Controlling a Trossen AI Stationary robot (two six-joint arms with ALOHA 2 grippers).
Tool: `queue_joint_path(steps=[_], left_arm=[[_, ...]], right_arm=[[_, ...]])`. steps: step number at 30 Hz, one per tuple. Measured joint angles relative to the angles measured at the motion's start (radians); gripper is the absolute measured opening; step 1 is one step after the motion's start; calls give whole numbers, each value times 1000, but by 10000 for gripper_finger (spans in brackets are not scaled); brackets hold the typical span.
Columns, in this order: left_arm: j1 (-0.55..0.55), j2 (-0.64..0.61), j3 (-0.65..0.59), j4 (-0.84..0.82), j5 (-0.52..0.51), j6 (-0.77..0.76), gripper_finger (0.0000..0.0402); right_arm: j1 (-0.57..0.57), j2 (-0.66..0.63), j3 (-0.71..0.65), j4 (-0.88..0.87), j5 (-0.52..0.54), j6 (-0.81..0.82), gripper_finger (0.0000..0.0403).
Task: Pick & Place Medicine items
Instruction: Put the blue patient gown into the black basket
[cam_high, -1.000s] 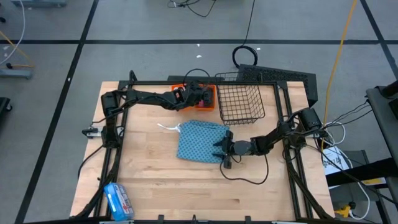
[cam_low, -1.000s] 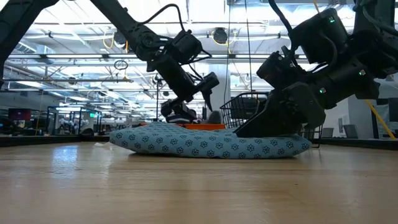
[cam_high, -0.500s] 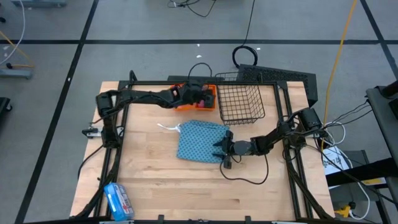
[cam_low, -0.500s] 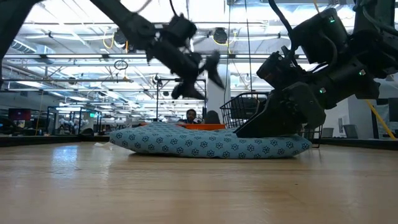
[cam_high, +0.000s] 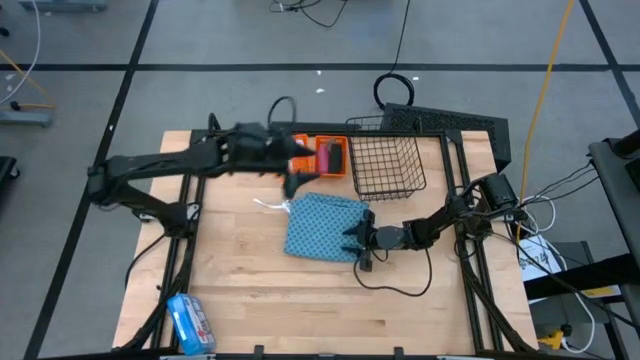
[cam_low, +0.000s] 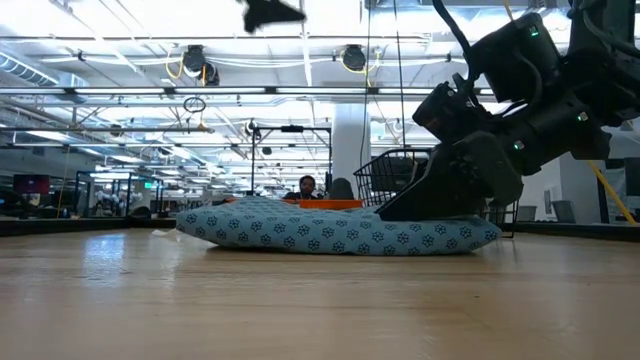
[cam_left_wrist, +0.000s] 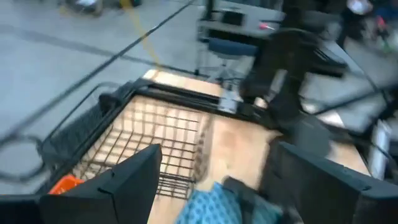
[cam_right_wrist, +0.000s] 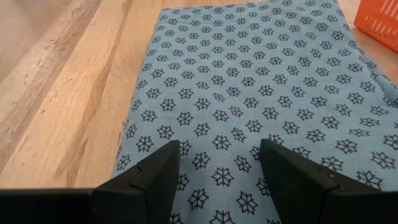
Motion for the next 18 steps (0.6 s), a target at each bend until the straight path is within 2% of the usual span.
queue_joint_path(steps=[4, 7, 12, 18], left_arm=[[-122, -109, -11, -104, -66, 131, 325], [-185, -196, -100, -59, -72, 201, 330], [-212, -389, -402, 172, -74, 205, 331], [-211, -607, -741, 446, -305, 77, 321]], right_arm=[[-4, 0, 0, 10, 0, 0, 212], [-9, 0, 0, 15, 1, 0, 212], [-14, 0, 0, 33, 1, 0, 212], [-14, 0, 0, 82, 1, -8, 212]])
